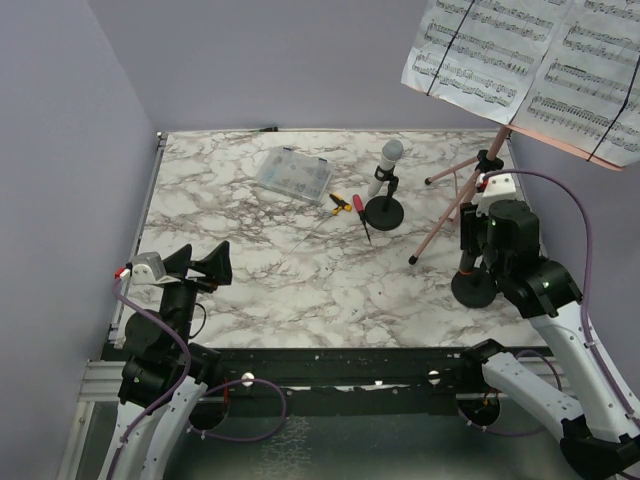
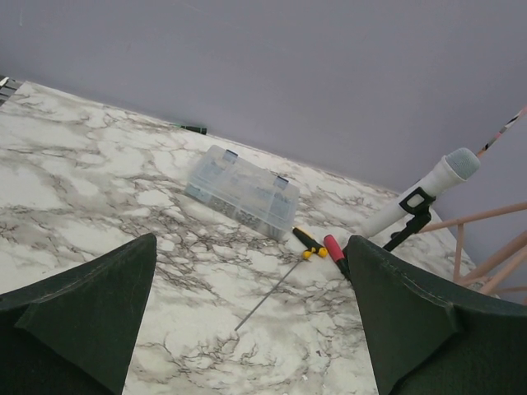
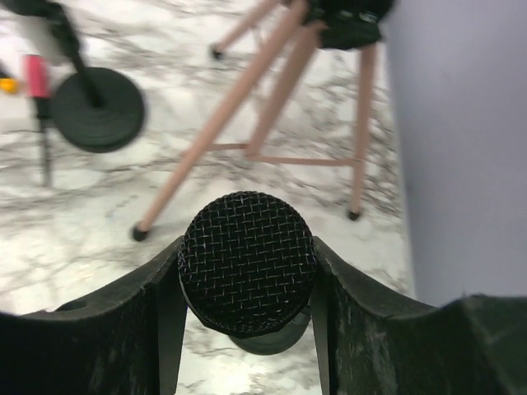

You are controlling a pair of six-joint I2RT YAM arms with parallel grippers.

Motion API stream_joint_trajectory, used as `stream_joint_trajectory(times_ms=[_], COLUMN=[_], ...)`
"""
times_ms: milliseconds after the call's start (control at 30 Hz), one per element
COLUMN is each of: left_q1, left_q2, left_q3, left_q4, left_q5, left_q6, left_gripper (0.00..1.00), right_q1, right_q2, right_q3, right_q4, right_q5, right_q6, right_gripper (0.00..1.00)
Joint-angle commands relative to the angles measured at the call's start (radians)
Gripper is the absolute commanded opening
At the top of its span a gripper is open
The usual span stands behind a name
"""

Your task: Pack up the instrument practice props

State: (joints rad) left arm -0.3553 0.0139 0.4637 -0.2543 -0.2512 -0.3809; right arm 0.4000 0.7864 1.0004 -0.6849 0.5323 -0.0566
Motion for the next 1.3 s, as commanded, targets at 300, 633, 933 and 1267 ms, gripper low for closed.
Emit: stream_joint_trajectory(times_ms=[300, 633, 933, 1267], left_q1=[0.006, 0.021, 0.021, 0.021], left_q2=[0.045, 0.106, 0.226, 0.249], left_q3=[-0.002, -0.003, -0.006, -0.025], left_q4=[0.024, 0.030, 0.069, 0.111], left_q5=[0.051, 0.072, 0.158, 0.250], left_q6=[0.017, 0.026, 0.050, 0.062], left_gripper=[0.99, 0.99, 0.99, 0.99], right_q1=[0.003, 0.003, 0.030, 0.228], right_q2=[0.048, 0.117, 0.188, 0.338], right_q3=[0.132, 0.193, 0.111, 0.076], right_q4=[0.105, 0.107, 0.423, 0.709], right_q5=[-0.693, -0.965, -1.112, -0.896], right_q6=[-0.020, 0.001, 0.138, 0.193], right_gripper=[0.14, 0.14, 0.12, 0.09])
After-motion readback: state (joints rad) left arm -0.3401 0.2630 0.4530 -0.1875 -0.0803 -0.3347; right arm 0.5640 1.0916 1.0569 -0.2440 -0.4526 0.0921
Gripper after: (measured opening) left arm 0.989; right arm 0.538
